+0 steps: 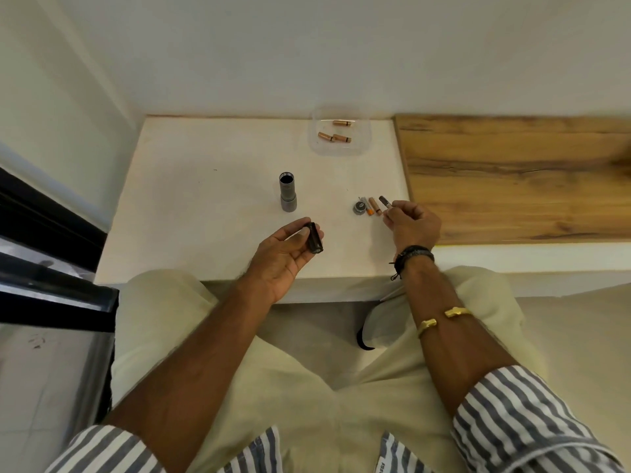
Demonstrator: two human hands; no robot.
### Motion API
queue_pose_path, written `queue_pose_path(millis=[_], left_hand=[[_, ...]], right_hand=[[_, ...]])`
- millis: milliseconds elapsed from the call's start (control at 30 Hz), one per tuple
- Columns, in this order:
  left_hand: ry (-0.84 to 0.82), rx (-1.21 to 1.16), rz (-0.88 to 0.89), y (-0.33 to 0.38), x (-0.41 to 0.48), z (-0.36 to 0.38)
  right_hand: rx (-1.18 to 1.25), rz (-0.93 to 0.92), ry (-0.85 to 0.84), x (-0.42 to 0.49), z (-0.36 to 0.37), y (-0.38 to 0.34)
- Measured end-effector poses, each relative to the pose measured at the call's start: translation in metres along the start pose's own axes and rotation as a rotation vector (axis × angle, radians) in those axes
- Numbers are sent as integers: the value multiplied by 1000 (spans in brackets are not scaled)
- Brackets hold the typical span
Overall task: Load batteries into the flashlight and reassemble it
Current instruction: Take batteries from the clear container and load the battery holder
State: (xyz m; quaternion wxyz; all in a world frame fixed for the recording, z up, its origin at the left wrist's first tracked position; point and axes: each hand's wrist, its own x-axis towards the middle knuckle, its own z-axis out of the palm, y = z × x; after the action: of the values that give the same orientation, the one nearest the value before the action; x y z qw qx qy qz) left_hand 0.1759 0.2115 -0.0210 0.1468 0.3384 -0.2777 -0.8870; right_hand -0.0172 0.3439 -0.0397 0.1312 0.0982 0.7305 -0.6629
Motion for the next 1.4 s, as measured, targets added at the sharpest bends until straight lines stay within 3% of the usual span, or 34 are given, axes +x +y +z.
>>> queue_pose_path(millis=[133, 500, 800, 900, 1000, 1233, 1400], left_hand=[[-11, -14, -12, 2, 2, -2], [7, -74, 7, 4, 7, -4], [7, -97, 39, 10, 6, 0], [15, -105, 39, 11, 7, 2], [34, -114, 38, 11, 9, 1], [51, -165, 22, 12, 15, 0], [64, -179, 16, 15, 17, -3]], right_hand=[[-189, -82, 53, 8, 4, 6], [-405, -136, 27, 14, 11, 12], [-390, -220, 45, 3, 14, 4], [-358, -309, -98, -6, 24, 3], [-311, -236, -241, -9, 35, 7], [-253, -258, -273, 12, 82, -30], [-519, -466, -250, 45, 131, -68]])
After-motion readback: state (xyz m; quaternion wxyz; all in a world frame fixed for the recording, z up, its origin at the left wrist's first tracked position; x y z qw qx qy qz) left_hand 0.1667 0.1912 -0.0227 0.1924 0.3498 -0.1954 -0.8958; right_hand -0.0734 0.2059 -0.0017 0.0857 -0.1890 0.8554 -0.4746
